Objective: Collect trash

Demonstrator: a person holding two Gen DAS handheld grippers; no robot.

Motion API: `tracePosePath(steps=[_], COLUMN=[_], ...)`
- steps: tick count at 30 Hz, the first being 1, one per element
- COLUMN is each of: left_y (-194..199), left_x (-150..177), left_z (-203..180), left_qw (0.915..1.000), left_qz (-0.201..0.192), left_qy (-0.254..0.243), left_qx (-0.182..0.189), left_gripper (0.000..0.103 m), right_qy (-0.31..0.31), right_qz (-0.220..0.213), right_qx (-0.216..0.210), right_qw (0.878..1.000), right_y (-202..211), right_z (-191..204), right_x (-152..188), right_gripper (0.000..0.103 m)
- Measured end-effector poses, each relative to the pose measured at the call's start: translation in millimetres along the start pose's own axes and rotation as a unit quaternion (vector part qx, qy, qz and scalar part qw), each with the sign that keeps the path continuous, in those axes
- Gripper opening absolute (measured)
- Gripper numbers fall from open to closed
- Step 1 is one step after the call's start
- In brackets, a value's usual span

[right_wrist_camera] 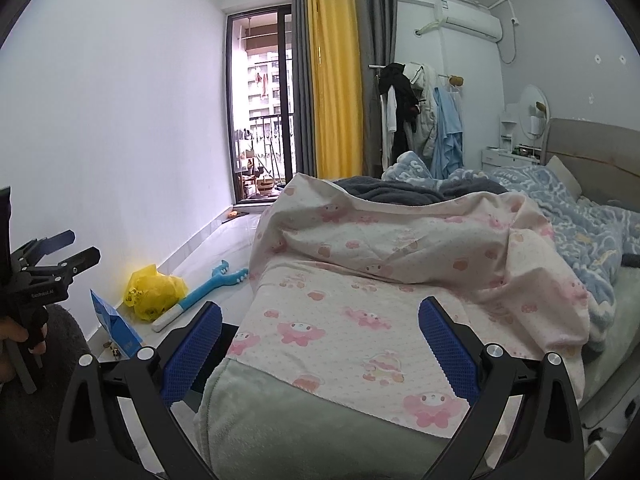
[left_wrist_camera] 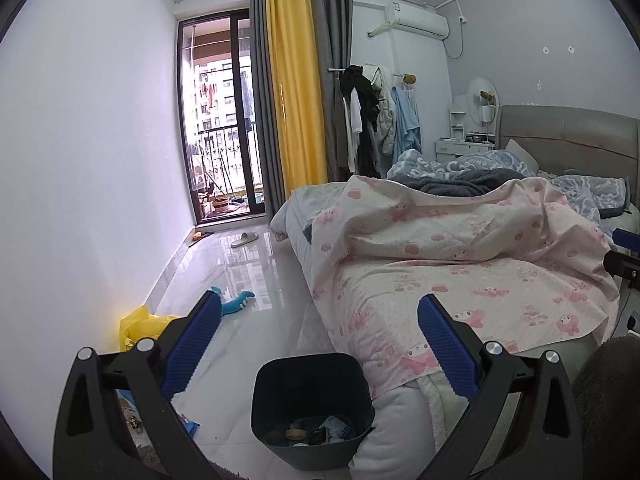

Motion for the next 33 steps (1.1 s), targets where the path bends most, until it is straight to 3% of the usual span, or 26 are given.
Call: tracePosePath(steps=[33], left_y=[-3.9], left_x=[1.5], left_z=[0.0], left_qw=[1.0], left_qz=[0.005], left_qy=[0.006], left_qx=[0.005], left_gripper=[0.1], right_qy=[-0.011], right_qz=[-0.002], right_qx=[-0.004], right_qw=[1.0], right_y=[-0.5], right_z=[-6.4], right_x=[-0.4], right_gripper=[0.1])
Point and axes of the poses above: each gripper's, at about its wrist camera, not at the fingertips, and y roughly against the way its jaws point, z to its left, x to its underside, the point moved 8 cm from there along -y, roughly the way its jaws point, and after that the axes turned 7 degrees about -x, right-handed, at the moved point
